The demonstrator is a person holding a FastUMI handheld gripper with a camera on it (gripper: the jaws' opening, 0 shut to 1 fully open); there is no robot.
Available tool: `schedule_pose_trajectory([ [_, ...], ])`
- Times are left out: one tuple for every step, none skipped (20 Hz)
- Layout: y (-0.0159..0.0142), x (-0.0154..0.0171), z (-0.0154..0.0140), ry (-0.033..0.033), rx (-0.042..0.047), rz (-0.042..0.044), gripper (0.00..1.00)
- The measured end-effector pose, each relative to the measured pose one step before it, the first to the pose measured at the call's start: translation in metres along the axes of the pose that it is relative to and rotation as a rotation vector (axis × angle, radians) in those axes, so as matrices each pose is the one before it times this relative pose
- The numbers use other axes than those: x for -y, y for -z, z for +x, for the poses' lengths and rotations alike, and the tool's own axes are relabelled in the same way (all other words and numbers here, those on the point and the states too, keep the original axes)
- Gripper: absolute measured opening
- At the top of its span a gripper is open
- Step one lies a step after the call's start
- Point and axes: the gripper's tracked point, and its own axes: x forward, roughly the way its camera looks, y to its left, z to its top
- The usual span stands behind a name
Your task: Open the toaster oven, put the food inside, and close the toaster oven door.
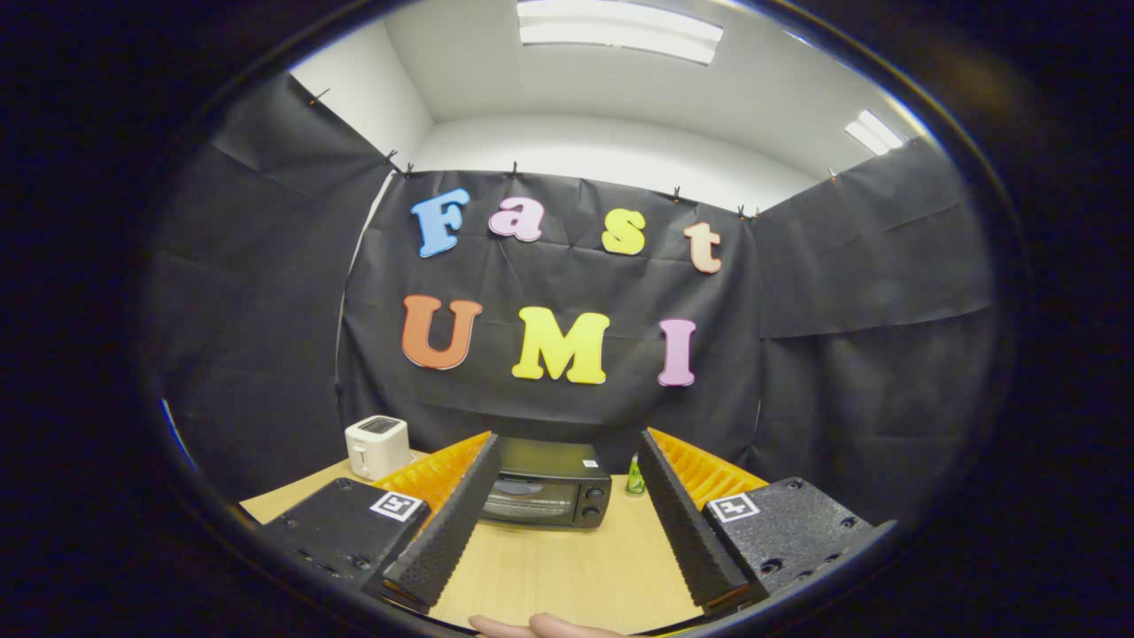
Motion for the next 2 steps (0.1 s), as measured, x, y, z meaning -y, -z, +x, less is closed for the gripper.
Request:
schedule_pose_trajectory([
  [0.00151, -0.00158, -0.00025, -0.00302, 0.00085, 0.00449, 1.00],
  [0.00108, -0.00213, -0.00172, -0.00702, -0.00359, 0.00797, 1.00],
])
